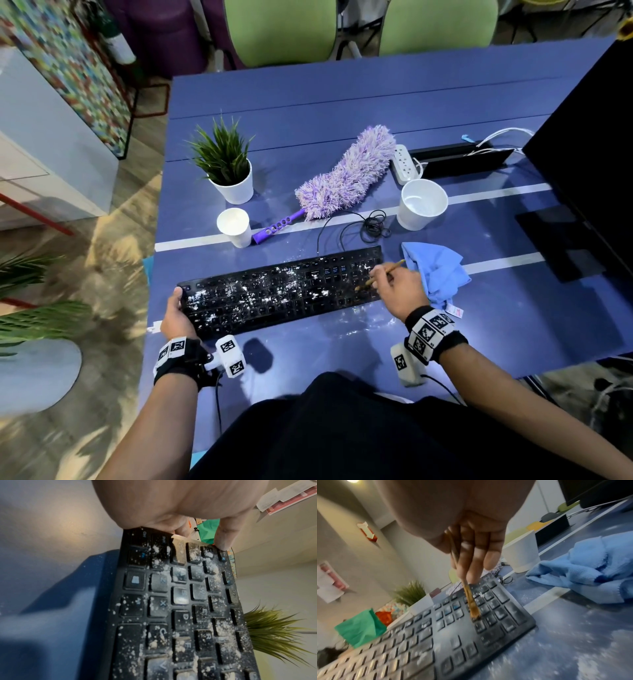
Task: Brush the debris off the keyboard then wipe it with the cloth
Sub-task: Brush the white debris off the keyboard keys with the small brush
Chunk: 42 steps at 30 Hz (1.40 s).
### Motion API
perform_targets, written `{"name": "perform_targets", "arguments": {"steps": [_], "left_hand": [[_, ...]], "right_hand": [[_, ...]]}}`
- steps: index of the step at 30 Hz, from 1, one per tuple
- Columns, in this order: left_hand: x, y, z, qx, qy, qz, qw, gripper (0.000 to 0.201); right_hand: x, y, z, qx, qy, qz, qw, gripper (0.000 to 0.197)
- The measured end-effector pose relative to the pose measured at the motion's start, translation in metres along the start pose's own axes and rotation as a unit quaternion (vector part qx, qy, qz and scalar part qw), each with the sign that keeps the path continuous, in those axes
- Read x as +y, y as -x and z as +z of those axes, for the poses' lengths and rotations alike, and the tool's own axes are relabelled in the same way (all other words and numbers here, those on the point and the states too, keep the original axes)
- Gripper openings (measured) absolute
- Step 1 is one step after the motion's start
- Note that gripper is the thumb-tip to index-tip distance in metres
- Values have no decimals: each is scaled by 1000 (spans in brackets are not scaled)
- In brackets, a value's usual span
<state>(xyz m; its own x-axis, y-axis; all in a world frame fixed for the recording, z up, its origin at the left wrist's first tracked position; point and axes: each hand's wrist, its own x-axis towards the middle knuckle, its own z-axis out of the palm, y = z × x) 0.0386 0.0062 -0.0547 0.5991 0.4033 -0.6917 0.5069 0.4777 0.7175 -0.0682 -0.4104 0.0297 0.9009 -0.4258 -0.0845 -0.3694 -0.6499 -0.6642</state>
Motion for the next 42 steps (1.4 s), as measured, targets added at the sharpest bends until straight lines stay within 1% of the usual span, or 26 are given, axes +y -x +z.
{"name": "perform_targets", "arguments": {"steps": [2, 3, 5, 7, 9, 11, 12, 14, 15, 16, 18, 20, 21, 24, 25, 26, 29, 30, 31, 33, 34, 35, 37, 38, 41, 42], "left_hand": [[-6, -22, -8, 0, 14, 1, 1000, 90], [-8, -26, -9, -2, 25, 4, 1000, 91], [-2, -3, -1, -7, 19, 2, 1000, 81], [5, 21, 8, 0, 1, 11, 1000, 67], [6, 24, 11, -1, -3, 11, 1000, 64], [4, 12, 5, -4, -6, 10, 1000, 74], [1, -1, -1, 0, 1, 7, 1000, 84], [-7, -31, -10, 14, 20, 5, 1000, 93], [-9, -32, -10, 17, 26, 6, 1000, 94], [-6, -27, -8, 11, 24, 2, 1000, 93], [1, -3, 2, 12, 18, 2, 1000, 89], [1, 2, 4, 8, 17, 6, 1000, 83], [1, 3, 4, 8, 18, 8, 1000, 82], [1, -2, 3, 3, 31, 13, 999, 82], [2, 4, 6, -1, 33, 16, 999, 81], [3, 8, 8, -3, 35, 16, 999, 78], [3, 16, 12, -13, 43, 22, 999, 76], [2, 16, 13, -16, 47, 23, 998, 77], [1, 16, 14, -24, 54, 24, 998, 74], [0, 17, 13, -27, 58, 27, 998, 62], [0, 16, 12, -21, 55, 24, 998, 59], [-1, 13, 10, -16, 50, 24, 998, 59], [-1, 5, 5, -10, 40, 13, 999, 71], [-3, 2, 3, -10, 38, 8, 999, 78], [-4, 1, 3, -17, 37, 8, 999, 81], [-3, 2, 4, -16, 35, 4, 999, 85]], "right_hand": [[-4, -6, -10, 68, -27, -8, 997, 40], [-8, -9, -16, 91, -39, -19, 995, 37], [-13, -14, -24, 113, -45, -46, 991, 39], [-15, -17, -25, 89, -19, -73, 993, 40], [-10, -19, -19, 29, 24, -65, 997, 49], [-3, -18, -15, -16, 61, -43, 997, 63], [1, -17, -14, -24, 59, -36, 997, 64], [1, -14, -15, -4, 44, -43, 998, 50], [-1, -12, -17, 14, 40, -57, 997, 43], [0, -12, -17, 23, 44, -70, 996, 41], [0, -13, -16, 4, 65, -66, 996, 51], [4, -14, -14, -3, 56, -48, 997, 58], [6, -15, -13, 11, 40, -36, 998, 57], [8, -20, -16, 91, 4, 4, 996, 48], [7, -22, -15, 96, -2, 10, 995, 46], [7, -24, -14, 83, -4, 6, 997, 46], [-2, -21, -7, -8, -12, -28, 1000, 42], [-5, -20, -6, -7, -7, -28, 1000, 43], [-5, -20, -6, 15, 1, -23, 1000, 44], [-2, -23, -7, 64, 15, -14, 998, 39], [-2, -24, -7, 58, 15, -13, 998, 37], [-4, -24, -7, 30, 6, -16, 999, 35], [-8, -20, -6, -46, -11, -28, 998, 31], [-10, -18, -8, -43, -5, -44, 998, 33], [-10, -19, -11, 41, 3, -69, 997, 40], [-8, -21, -10, 35, 3, -66, 997, 40]]}}
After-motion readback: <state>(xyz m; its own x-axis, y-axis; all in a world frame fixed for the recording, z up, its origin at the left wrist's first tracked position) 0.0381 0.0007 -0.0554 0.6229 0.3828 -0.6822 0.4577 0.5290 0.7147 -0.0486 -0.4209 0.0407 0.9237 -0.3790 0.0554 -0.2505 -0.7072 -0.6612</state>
